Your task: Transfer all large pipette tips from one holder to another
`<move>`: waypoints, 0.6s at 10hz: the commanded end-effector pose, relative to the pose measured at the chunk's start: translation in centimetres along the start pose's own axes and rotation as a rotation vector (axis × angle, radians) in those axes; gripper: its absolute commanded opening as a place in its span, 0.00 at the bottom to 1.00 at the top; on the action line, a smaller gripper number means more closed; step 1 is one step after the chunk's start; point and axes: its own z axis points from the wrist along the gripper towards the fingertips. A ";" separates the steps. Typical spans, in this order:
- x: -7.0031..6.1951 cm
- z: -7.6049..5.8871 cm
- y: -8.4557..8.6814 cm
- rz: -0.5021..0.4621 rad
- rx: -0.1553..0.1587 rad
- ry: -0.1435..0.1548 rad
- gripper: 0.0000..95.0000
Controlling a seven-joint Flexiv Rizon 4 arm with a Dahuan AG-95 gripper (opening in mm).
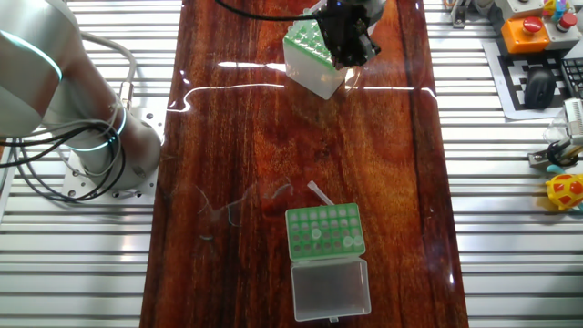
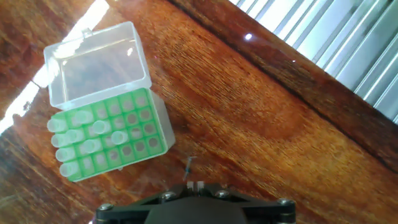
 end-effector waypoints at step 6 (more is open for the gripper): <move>-4.2 1.5 5.0 0.028 0.014 0.012 0.20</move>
